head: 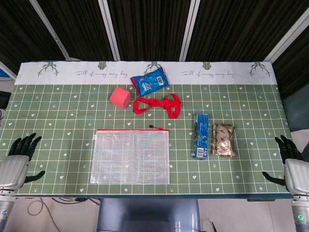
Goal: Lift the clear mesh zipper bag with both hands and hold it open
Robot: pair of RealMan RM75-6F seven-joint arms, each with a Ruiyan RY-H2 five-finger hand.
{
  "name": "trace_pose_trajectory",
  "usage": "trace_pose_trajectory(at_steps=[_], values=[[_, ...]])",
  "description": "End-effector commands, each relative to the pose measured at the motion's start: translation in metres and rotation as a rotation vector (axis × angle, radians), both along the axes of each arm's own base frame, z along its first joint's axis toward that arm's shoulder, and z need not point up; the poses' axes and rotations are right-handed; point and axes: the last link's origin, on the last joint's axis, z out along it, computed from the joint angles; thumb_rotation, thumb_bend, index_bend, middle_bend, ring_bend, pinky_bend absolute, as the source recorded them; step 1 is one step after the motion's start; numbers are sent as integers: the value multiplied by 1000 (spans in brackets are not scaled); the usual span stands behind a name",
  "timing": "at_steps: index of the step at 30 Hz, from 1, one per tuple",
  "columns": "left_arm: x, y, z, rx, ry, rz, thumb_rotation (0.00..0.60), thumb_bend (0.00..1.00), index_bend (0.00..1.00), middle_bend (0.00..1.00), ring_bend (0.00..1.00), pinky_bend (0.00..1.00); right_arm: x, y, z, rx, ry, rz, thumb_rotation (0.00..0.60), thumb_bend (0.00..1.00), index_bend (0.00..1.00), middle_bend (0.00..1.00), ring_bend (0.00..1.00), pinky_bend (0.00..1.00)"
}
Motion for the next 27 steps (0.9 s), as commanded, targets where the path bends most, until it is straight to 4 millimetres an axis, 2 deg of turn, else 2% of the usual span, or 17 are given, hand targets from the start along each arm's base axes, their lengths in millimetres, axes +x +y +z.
trace_pose_trajectory(at_steps=[1,10,16,21,24,27], values=[[0,0,0,0,1,0,600,53,0,0,0,0,0,0,0,0,0,0,600,109,0,0,0,198],[2,1,-1,-7,-7,0,600,56,0,0,0,0,1,0,0,-7,-3,-1,600,114,0,0,0,198],[14,8,-4,-17,0,-26,600,59,0,0,0,0,3,-2,-1,-20,-5,8,600,120,0,0,0,198],[43,33,-9,-29,3,-86,600,66,12,0,0,0,4,-4,-4,-21,7,26,600,124,0,0,0,198],[67,53,-16,-52,1,-131,600,71,90,3,0,0,2,-4,-5,-25,0,17,600,125,0,0,0,198],[95,77,-27,-83,-6,-174,600,90,127,18,0,0,1,-5,-4,-29,-3,8,600,126,0,0,0,198]])
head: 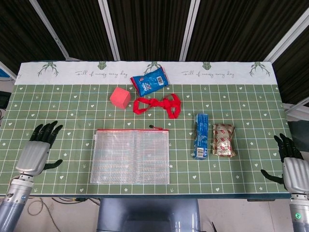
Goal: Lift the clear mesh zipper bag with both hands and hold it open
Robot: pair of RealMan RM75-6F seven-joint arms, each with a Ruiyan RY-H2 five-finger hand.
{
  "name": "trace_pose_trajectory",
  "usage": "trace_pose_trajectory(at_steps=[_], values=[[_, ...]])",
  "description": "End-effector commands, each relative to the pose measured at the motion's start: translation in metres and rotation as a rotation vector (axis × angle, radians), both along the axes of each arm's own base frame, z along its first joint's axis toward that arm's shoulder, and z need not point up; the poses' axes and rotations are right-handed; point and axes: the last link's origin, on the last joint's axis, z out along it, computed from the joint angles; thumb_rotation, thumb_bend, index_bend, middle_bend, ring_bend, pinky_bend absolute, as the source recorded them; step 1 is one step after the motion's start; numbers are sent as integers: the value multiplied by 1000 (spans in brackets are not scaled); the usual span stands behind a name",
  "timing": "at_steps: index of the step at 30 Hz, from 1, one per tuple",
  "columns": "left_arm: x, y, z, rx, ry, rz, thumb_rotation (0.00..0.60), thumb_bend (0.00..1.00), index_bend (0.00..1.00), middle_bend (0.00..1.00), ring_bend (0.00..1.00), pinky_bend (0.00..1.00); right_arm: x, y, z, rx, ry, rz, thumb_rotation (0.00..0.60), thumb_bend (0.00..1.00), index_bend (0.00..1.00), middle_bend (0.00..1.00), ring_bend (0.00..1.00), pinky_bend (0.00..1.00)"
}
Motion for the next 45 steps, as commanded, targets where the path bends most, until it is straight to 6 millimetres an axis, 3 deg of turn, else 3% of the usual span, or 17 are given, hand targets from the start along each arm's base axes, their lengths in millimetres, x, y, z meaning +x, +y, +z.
trace_pose_trajectory(at_steps=[1,12,18,24,32,45], values=[[42,34,-16,-43,-13,-60,600,96,134,24,0,0,-1,-1,0,-4,-3,-8,600,126,0,0,0,198],[135,116,-84,-127,28,-135,600,147,307,91,0,0,-3,-3,0,-9,-25,-27,600,129,0,0,0,198],[175,141,-128,-157,87,-144,600,175,376,115,0,0,-3,-4,-1,-1,-41,-35,600,133,0,0,0,198],[203,155,-165,-183,130,-134,600,208,413,123,0,0,-2,-4,-1,-3,-65,-31,600,149,0,0,0,198],[227,165,-205,-189,203,-120,600,225,445,131,0,0,-4,-5,-1,0,-71,-34,600,155,0,0,0,198],[246,177,-250,-203,267,-102,600,229,459,147,0,0,-5,-6,-1,1,-84,-39,600,157,0,0,0,198]])
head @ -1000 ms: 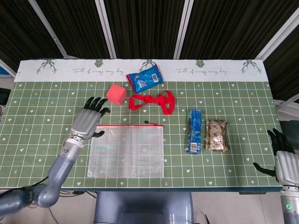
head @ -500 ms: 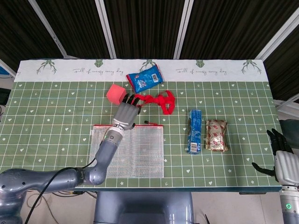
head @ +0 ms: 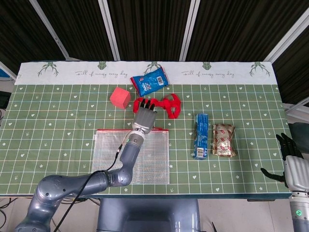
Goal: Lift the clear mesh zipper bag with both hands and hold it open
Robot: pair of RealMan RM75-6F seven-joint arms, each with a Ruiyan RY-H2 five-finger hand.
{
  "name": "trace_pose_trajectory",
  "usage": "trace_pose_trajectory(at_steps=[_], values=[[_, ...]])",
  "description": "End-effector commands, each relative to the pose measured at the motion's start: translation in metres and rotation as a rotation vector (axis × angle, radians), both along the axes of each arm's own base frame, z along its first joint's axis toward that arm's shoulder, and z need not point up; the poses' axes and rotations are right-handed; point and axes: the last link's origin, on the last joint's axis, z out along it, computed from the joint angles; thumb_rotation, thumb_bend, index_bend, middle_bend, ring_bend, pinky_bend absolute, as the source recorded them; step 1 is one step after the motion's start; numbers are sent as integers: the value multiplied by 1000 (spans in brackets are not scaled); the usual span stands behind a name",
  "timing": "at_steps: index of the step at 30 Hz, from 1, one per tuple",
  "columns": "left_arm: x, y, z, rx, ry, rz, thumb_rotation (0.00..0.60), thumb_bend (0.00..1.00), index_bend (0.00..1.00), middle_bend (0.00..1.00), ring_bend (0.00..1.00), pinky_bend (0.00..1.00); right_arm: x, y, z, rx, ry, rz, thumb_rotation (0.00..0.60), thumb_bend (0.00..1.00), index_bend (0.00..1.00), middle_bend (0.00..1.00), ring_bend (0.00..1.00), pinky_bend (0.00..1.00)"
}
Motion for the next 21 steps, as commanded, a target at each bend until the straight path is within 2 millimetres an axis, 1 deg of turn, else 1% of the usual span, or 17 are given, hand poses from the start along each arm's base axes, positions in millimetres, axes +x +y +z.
trace_pose_trajectory(at_steps=[1,3,10,13,21], values=[[10,-1,-16,-24,2,1,600,230,460,148,0,0,0,0,0,-1,-2,0,600,157,0,0,0,198],[12,-1,-23,-27,10,1,600,232,464,148,0,0,0,0,0,-2,-3,-2,600,157,0,0,0,198],[14,1,-36,-35,31,4,600,249,474,148,0,0,-1,0,1,-4,-10,-10,600,158,0,0,0,198],[15,2,-38,-33,33,4,600,263,479,151,0,0,-1,0,1,-5,-11,-11,600,159,0,0,0,198],[17,6,-43,-26,41,4,600,265,502,154,0,0,-1,0,2,-9,-18,-11,600,162,0,0,0,198]])
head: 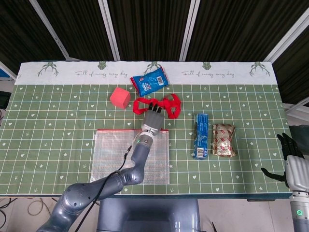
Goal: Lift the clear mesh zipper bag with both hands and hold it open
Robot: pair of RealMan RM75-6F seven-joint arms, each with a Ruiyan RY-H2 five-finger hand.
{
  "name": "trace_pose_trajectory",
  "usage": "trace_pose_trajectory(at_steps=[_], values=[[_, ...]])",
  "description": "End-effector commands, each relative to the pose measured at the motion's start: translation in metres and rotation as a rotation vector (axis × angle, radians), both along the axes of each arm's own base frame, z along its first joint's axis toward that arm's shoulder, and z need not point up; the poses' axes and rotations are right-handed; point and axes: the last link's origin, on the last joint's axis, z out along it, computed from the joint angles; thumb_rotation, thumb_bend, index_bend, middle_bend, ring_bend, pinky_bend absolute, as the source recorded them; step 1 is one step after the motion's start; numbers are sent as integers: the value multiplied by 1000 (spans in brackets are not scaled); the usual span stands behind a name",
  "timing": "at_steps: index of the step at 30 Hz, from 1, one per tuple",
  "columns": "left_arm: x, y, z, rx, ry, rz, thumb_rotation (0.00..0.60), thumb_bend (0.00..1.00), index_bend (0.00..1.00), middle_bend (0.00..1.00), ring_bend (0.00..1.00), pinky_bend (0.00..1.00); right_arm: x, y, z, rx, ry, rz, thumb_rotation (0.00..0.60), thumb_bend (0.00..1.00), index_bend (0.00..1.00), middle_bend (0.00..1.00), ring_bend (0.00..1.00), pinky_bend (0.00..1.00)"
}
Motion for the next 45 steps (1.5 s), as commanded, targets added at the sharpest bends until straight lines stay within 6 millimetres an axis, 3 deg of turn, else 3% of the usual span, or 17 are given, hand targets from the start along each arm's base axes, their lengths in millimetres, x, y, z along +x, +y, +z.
trace_pose_trajectory(at_steps=[1,36,45], values=[[2,0,-3,-4,2,-3,600,265,502,154,0,0,0,0,0,-1,0,-1,600,163,0,0,0,198],[-3,2,-10,-39,100,24,600,269,548,166,0,0,-1,-1,1,-7,-14,-19,600,184,0,0,0,198],[-4,1,-10,-41,105,29,600,379,601,190,0,0,-1,-1,0,-5,-19,-18,600,185,0,0,0,198]])
